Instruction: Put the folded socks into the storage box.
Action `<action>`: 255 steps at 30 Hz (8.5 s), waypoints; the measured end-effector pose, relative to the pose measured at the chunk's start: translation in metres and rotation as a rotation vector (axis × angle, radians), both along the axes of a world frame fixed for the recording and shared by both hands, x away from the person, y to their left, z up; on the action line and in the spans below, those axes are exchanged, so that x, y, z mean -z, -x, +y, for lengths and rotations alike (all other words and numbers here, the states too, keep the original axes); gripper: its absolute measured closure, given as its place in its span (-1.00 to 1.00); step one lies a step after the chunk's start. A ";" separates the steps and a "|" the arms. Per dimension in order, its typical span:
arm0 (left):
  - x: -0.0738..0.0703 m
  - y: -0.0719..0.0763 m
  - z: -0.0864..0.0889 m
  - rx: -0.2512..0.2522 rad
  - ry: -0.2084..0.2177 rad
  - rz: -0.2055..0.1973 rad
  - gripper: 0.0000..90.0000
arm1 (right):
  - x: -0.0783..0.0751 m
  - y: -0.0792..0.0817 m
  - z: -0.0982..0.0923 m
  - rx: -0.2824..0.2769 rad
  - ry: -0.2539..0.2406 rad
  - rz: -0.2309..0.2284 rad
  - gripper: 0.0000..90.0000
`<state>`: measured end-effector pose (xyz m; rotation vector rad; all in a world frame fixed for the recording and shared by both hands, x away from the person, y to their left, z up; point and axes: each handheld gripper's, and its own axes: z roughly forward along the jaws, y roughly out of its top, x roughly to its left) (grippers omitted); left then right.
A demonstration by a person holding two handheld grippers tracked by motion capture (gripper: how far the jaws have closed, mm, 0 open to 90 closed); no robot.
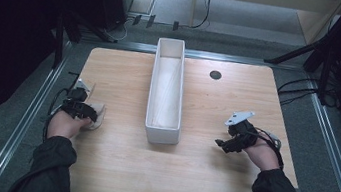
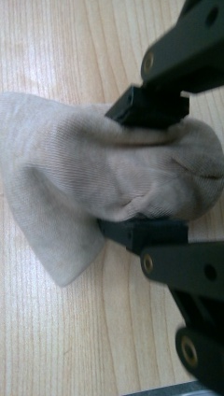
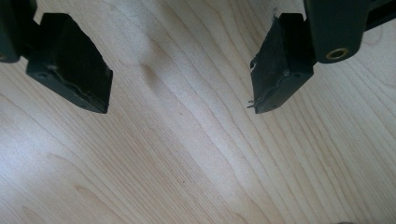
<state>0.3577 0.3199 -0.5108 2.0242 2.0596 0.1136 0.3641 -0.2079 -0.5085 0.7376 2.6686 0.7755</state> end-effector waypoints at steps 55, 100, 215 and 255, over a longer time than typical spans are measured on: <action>-0.075 -0.039 -0.045 0.042 0.074 0.068 0.49 | -0.002 0.000 -0.004 0.006 -0.016 -0.008 -0.54; -0.126 -0.085 -0.176 0.236 0.115 0.032 0.47 | -0.001 0.001 -0.002 -0.005 -0.007 0.004 -0.54; -0.030 -0.051 -0.248 0.304 0.129 0.035 0.57 | 0.000 0.004 -0.001 -0.039 0.007 -0.017 -0.52; -0.108 -0.023 -0.203 0.405 0.217 -0.054 -0.13 | 0.001 0.004 0.000 -0.054 0.018 -0.010 -0.53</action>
